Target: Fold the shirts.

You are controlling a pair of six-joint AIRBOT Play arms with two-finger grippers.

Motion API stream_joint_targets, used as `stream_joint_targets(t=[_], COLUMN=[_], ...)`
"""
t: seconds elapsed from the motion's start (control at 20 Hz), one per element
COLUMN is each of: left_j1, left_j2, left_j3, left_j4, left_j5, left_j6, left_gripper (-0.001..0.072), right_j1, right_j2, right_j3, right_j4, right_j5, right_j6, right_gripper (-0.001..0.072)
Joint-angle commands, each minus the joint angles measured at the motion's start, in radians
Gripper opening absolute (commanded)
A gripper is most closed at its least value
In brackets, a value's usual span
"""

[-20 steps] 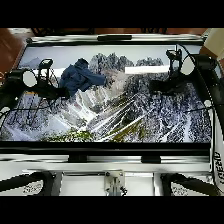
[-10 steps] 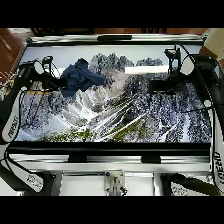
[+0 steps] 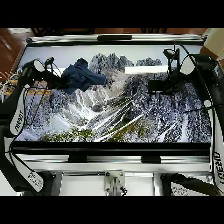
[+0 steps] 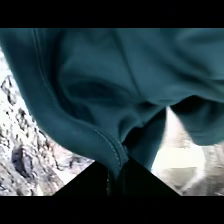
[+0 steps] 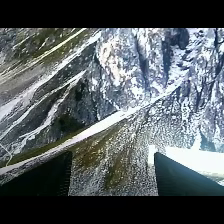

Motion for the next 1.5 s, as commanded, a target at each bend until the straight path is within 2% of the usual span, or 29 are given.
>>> stream_joint_targets(t=[0.0,0.1,0.3,0.45,0.55,0.65,0.75,0.8,0.95,1.05,1.15,1.3,1.45], left_j1=[-0.023,-0.081,-0.264,-0.383,-0.415,-0.415,-0.415,-0.415,-0.415,-0.415,-0.412,-0.412,-0.412], left_j2=[0.119,0.269,0.655,0.847,0.916,0.942,0.946,0.949,0.952,0.951,0.951,0.951,0.950], left_j3=[0.148,0.235,0.189,0.147,0.116,0.072,-0.026,-0.087,-0.246,-0.311,-0.364,-0.430,-0.452], left_j4=[-0.059,-0.059,-0.058,-0.057,0.010,0.150,0.253,0.283,0.389,0.447,0.455,0.455,0.455], left_j5=[-0.037,-0.008,0.167,0.173,0.040,-0.196,-0.365,-0.381,-0.378,-0.360,-0.320,-0.276,-0.248], left_j6=[0.060,0.103,0.130,0.125,0.056,-0.034,-0.043,-0.038,-0.028,-0.028,-0.028,-0.029,-0.029], left_gripper=[0.0039,0.0039,0.0039,0.0039,0.0039,0.0039,0.0039,0.0039,0.0039,0.0039,0.0039,0.0039,0.0040], right_j1=[0.001,0.001,0.000,0.000,0.001,0.001,0.001,0.001,0.001,0.002,0.011,0.141,0.288], right_j2=[0.011,0.063,0.284,0.467,0.544,0.566,0.563,0.563,0.559,0.522,0.446,0.299,0.164], right_j3=[0.001,0.001,0.001,0.001,0.001,0.000,-0.058,-0.128,-0.444,-0.654,-0.803,-0.843,-0.842], right_j4=[0.055,0.028,-0.108,-0.166,-0.148,-0.105,-0.082,-0.068,0.097,0.344,0.564,0.575,0.723], right_j5=[0.092,0.132,0.137,0.146,0.153,0.204,0.220,0.198,0.020,-0.111,-0.235,-0.350,-0.525], right_j6=[-0.013,-0.032,-0.044,-0.026,0.007,0.011,0.011,0.011,0.021,0.002,-0.070,-0.077,-0.080], right_gripper=[0.0605,0.0605,0.0605,0.0605,0.0605,0.0605,0.0605,0.0605,0.0606,0.0606,0.0606,0.0606,0.0606])
